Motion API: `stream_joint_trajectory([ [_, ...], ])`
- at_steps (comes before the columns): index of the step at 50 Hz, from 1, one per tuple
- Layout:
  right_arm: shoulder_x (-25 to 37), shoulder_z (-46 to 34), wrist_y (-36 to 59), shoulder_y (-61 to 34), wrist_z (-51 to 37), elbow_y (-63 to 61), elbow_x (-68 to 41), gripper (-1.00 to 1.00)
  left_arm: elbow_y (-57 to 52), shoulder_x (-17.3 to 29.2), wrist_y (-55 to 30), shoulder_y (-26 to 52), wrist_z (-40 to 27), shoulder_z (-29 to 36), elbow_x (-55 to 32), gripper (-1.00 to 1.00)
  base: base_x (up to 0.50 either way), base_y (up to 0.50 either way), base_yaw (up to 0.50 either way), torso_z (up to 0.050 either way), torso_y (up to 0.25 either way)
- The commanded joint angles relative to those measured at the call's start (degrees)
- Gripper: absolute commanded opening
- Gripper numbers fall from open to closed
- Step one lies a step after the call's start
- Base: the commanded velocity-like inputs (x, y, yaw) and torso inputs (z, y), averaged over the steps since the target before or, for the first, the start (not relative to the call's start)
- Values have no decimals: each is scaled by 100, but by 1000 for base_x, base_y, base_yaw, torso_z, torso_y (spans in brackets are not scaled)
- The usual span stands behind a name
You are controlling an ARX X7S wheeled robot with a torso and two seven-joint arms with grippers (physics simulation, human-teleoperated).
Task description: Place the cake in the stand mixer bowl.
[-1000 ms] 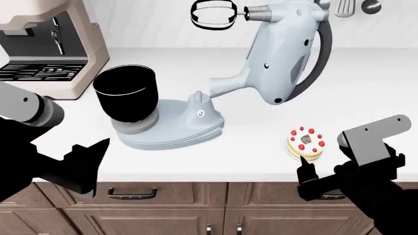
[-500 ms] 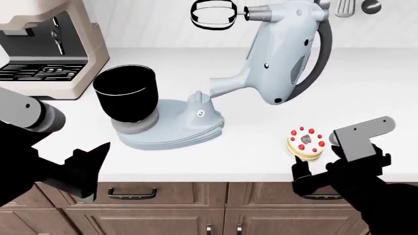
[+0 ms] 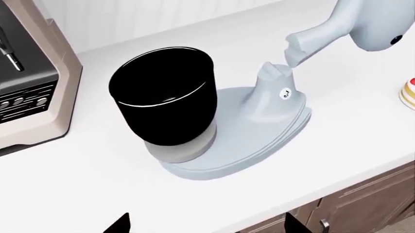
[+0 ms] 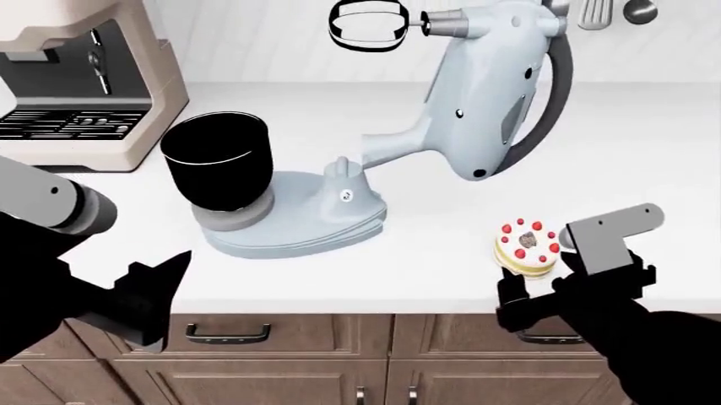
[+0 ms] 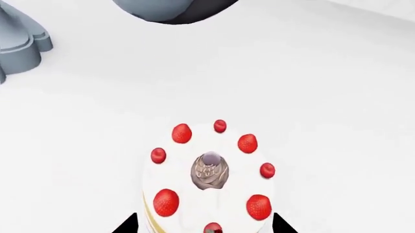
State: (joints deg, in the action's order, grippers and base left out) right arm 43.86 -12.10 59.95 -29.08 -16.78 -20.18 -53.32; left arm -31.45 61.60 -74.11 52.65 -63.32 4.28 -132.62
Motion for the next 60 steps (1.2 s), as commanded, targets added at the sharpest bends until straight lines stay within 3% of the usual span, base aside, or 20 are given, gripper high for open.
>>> stream_joint_trajectory([
  [1,-78,-153,-101,13,66,344,202,100,-12,19,14,-20,60,1,38,100,0,0,0,0,0],
  [4,-81,-161,-134,31,76,349,216,100,-17,34,22,-29,82,-22,39,100,0,0,0,0,0],
  [5,-87,-152,-143,36,46,352,231,-100,-18,34,21,-35,88,-25,48,100,0,0,0,0,0],
  [17,53,-157,-291,147,7,-2,325,-100,-20,40,10,-89,159,-48,125,100,0,0,0,0,0],
  [30,816,740,-925,721,147,-2053,-252,-100,-56,61,70,-5,192,30,72,100,0,0,0,0,0],
  [37,940,887,-1058,850,251,-2514,-437,-100,-78,84,193,110,191,62,-56,100,0,0,0,0,0],
  [50,1294,1319,-1495,1381,528,-3630,-860,-100,-262,132,1494,505,-62,-57,-1170,100,0,0,0,0,0],
  [52,1319,1345,-1496,1306,480,-3691,-979,-100,-281,120,2166,340,-159,-153,-1738,100,0,0,0,0,0],
  [58,1296,1255,-1408,755,288,-3717,-1358,-100,-338,116,2950,758,-282,120,-2765,100,0,0,0,0,0],
  [60,1264,1222,-1425,669,311,-3695,-1329,-100,-291,33,3025,690,-211,85,-2744,100,0,0,0,0,0],
])
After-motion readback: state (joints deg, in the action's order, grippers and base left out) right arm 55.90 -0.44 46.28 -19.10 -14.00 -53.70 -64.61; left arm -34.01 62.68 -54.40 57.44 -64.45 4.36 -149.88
